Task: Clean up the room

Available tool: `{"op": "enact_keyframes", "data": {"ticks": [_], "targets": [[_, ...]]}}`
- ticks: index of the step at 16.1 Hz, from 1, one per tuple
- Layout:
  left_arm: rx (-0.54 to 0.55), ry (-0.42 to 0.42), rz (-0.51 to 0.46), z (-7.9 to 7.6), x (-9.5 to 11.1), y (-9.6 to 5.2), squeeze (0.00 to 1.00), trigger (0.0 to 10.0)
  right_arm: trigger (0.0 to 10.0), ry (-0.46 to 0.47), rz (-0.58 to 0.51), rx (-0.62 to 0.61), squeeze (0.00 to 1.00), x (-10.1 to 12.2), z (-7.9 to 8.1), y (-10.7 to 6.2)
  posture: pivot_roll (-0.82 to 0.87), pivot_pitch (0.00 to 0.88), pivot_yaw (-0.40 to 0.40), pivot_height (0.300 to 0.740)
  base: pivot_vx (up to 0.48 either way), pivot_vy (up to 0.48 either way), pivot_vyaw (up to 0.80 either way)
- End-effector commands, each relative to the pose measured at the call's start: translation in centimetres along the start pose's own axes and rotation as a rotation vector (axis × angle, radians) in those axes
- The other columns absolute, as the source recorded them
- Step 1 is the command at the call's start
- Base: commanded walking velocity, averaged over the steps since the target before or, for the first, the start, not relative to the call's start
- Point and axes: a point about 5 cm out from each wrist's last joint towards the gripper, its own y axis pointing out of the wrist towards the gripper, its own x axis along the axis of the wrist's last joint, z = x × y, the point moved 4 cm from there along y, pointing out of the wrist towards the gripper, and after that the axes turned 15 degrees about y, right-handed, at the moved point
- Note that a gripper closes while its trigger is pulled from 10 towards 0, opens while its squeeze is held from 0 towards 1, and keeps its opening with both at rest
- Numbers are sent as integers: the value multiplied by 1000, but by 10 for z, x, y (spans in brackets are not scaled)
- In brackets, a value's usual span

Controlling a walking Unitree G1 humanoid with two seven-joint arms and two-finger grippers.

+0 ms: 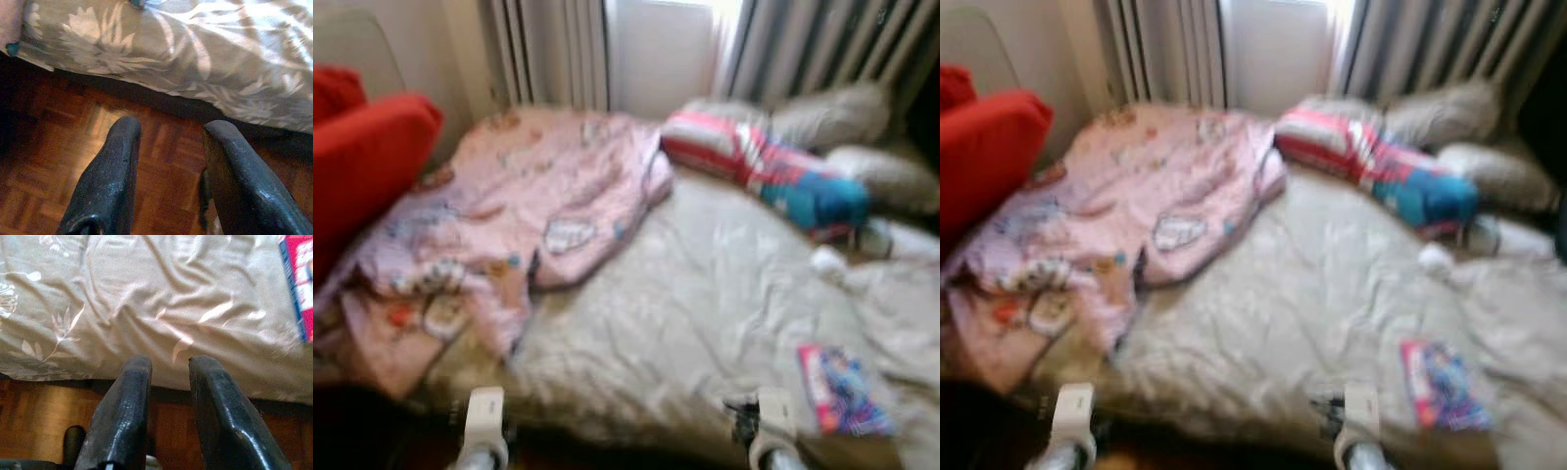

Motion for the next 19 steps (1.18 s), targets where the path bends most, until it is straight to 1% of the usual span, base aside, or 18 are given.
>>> {"op": "enact_keyframes", "data": {"ticks": [1, 2, 4, 5, 7, 13, 19], "targets": [[-21, 9, -6, -9, 3, 0, 0, 10000, 10000, 10, 13, -31, 0, -5, -11, -2, 88, 37, -18, 740, 0, 412, 0], [-22, 10, -6, -9, 3, 0, 0, 10000, 10000, 27, 13, -36, 0, -5, -12, -3, 89, 34, -18, 740, 0, 412, 506], [-26, 11, -10, -9, 4, 1, 0, 10000, 10000, 32, 10, -34, 0, -6, -12, -3, 90, 27, -20, 740, 0, 412, 800], [-26, 11, -10, -9, 4, 1, 0, 10000, 10000, 51, 7, -39, 0, -5, -13, -3, 88, 26, -20, 740, 0, 409, 0], [-28, 12, -8, -9, 3, 0, 0, 10000, 10000, 49, 4, -41, 0, -4, -13, -3, 80, 19, -16, 740, 0, 407, 0], [-28, 21, -1, -7, -1, 0, 0, 10000, 10000, 49, 1, -21, 0, -2, -6, -1, 73, 5, -5, 740, 0, 412, 0], [-38, 30, 6, -8, -5, -1, 0, 10000, 10000, 54, 11, -24, 0, -8, -8, -3, 70, 0, 0, 740, 0, 411, 0]]}}
